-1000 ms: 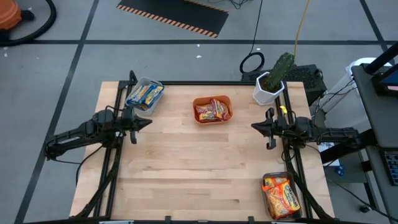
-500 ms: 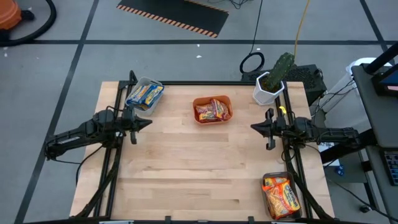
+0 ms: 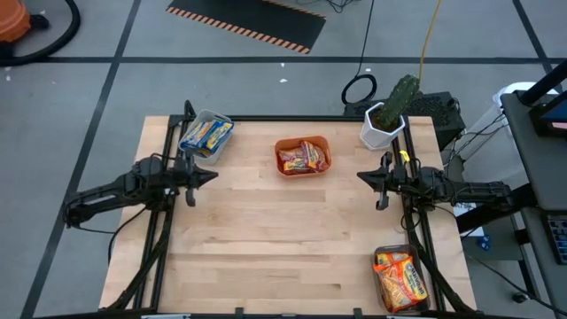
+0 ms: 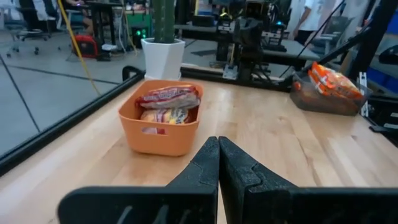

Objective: Sort Maruchan noodles
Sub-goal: Return to Home Position

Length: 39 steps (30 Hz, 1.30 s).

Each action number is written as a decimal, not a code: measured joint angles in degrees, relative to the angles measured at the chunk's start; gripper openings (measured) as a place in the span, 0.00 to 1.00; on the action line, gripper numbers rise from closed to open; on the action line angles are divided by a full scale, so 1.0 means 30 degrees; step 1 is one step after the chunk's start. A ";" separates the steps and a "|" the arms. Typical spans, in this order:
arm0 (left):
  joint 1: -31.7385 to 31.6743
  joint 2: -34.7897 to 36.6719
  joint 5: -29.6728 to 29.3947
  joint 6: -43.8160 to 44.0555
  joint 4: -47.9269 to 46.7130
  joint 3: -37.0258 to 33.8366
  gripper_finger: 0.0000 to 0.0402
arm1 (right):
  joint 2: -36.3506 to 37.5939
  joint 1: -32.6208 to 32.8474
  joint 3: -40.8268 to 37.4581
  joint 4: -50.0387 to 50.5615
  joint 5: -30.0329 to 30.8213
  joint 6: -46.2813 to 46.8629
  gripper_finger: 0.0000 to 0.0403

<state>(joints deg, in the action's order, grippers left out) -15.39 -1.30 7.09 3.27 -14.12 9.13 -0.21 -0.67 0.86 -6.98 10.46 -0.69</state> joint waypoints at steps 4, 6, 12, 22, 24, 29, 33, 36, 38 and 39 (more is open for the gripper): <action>0.0367 -0.0004 -0.0180 0.0062 0.1769 -0.1099 0.00 | 0.0000 0.0000 0.0000 0.0000 0.0000 0.0000 0.00; 0.0601 -0.0001 -0.0493 0.0017 0.2480 -0.1667 0.00 | 0.0000 0.0000 0.0000 0.0000 0.0000 0.0000 0.00; 0.1376 -0.0054 -0.1529 -0.0403 0.4397 -0.2599 0.00 | 0.0000 0.0000 0.0000 -0.0007 -0.0007 -0.0004 0.00; 0.3902 -0.0117 -0.2608 -0.0156 0.4971 -0.2834 0.00 | 0.0000 0.0000 0.0000 -0.0006 -0.0007 -0.0007 0.00; 0.4251 -0.0117 -0.2739 -0.0437 0.4966 -0.2827 0.00 | 0.0000 0.0000 0.0000 -0.0007 -0.0007 0.0000 0.00; 0.4565 -0.0204 -0.3279 -0.0408 0.4991 -0.2827 0.00 | 0.0000 0.0000 0.0000 -0.0005 -0.0007 -0.0007 0.00; 0.4558 -0.0197 -0.3373 -0.0437 0.5002 -0.2827 0.00 | 0.0000 0.0000 0.0000 0.0000 -0.0007 0.0000 0.00; 0.4573 -0.0197 -0.3228 -0.0475 0.4971 -0.2820 0.00 | 0.0000 0.0000 0.0000 -0.0007 -0.0007 -0.0007 0.00; 0.4573 -0.0197 -0.3220 -0.0504 0.4966 -0.2820 0.00 | 0.0000 0.0000 0.0000 -0.0007 -0.0007 -0.0005 0.00; 0.4573 -0.0197 -0.3220 -0.0510 0.4966 -0.2820 0.00 | 0.0000 0.0000 0.0000 -0.0007 -0.0007 -0.0004 0.00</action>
